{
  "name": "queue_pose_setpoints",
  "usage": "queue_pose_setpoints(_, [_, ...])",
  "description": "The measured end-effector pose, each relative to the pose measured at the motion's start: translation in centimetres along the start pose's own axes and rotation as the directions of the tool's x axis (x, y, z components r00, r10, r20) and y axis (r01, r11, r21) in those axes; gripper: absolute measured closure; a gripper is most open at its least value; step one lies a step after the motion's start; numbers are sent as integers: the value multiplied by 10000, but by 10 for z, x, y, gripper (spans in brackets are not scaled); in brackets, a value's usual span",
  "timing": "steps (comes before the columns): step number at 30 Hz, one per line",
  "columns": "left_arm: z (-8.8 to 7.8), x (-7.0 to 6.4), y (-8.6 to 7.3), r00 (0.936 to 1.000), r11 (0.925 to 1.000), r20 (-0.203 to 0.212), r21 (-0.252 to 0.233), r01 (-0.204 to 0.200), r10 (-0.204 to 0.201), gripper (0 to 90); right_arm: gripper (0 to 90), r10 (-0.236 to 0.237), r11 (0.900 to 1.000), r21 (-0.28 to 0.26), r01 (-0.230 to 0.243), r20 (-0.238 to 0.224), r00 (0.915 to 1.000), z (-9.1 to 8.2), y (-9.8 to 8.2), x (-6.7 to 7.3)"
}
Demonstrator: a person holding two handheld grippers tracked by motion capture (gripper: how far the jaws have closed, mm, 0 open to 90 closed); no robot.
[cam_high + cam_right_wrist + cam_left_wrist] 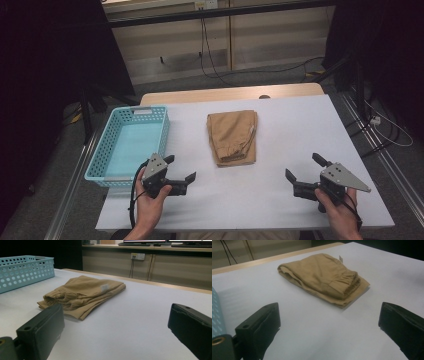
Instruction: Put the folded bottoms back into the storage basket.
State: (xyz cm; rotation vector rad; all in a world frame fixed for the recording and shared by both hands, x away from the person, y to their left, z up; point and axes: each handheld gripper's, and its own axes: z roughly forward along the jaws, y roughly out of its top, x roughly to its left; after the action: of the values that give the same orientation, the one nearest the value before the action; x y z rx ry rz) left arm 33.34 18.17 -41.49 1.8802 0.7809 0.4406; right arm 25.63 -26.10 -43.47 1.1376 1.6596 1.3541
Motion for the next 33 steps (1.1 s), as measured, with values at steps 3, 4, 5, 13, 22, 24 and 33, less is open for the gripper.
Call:
queue_pose_setpoints(3, [6,-1,1,9999,9999,120,98,84,-85,42,6,-85,10000,17,85,-55,9999,0,0,1])
queue_pose_setpoints(4, [7,-1,2,9999,9998,155,192,41,-44,42,6,-85,10000,17,85,-55,9999,0,0,1])
queue_pose_setpoints(5, [9,-2,3,9999,9996,143,279,-38,34,46,6,-92,10000,18,92,-72,9999,0,0,1])
queue_pose_setpoints(13, [20,-4,8,9997,9985,156,504,-212,204,52,6,-149,9999,57,149,-93,9998,1,0,2])
queue_pose_setpoints(22, [36,2,11,9997,9975,52,662,-236,233,57,5,-124,9997,190,128,-206,9997,2,-1,2])
queue_pose_setpoints(24, [40,4,13,9998,9974,100,699,-176,169,59,5,-127,9997,200,131,-200,9997,2,-1,2])
queue_pose_setpoints(33, [59,9,25,9991,9961,-152,799,-385,398,58,5,-99,9996,275,104,-179,9998,3,-2,2])
